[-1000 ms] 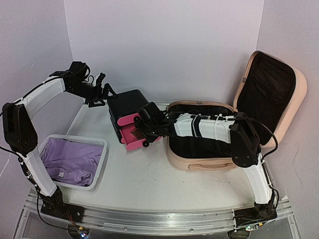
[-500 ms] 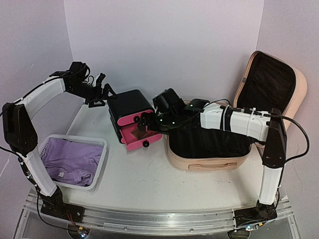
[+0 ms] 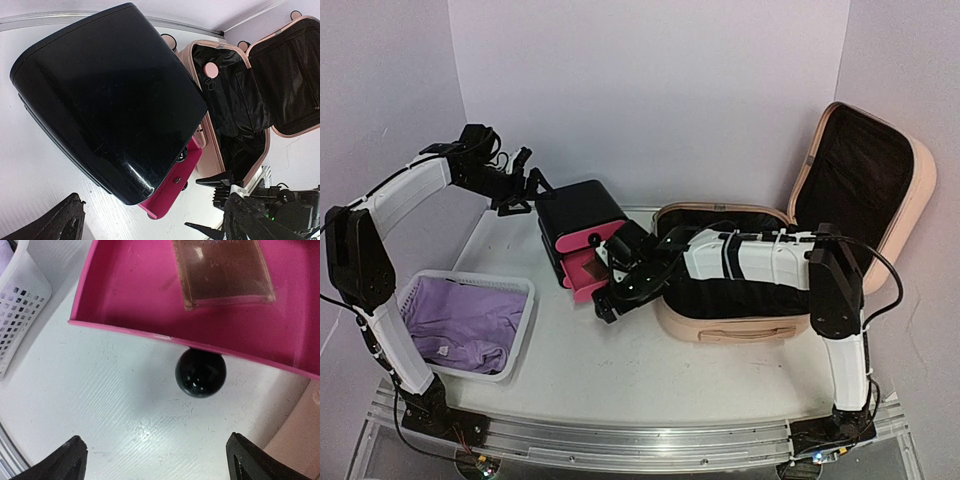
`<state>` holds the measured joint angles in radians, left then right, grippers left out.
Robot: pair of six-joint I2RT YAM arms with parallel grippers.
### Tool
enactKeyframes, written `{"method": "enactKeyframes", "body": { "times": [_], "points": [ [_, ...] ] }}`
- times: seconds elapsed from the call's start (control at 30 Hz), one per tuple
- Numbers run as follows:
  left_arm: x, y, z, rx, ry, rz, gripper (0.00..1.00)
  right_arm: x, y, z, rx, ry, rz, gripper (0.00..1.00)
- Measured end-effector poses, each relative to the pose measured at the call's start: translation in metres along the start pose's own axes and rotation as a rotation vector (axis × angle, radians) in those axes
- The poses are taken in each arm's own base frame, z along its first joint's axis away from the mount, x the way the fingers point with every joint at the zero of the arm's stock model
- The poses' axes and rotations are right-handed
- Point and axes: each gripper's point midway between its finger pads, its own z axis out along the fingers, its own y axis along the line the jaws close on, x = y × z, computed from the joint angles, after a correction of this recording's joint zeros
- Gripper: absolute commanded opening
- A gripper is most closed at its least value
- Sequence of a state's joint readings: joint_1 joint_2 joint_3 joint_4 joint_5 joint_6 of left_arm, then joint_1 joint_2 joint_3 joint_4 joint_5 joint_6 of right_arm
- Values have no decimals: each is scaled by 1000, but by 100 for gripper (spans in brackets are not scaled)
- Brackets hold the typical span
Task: Open, take out, and arrange the luggage
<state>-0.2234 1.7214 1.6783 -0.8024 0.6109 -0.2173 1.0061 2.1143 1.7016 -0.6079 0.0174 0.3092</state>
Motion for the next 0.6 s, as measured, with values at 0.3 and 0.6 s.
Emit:
{"method": "enactKeyframes", "body": {
  "times": [0.3, 0.6],
  "points": [
    [0, 0, 0, 0, 0, 0, 98, -30, -15, 27, 93, -139, -16, 98],
    [0, -2, 0, 9, 2, 0, 98, -72, -29, 44, 206, -314, -52, 98]
  ]
}}
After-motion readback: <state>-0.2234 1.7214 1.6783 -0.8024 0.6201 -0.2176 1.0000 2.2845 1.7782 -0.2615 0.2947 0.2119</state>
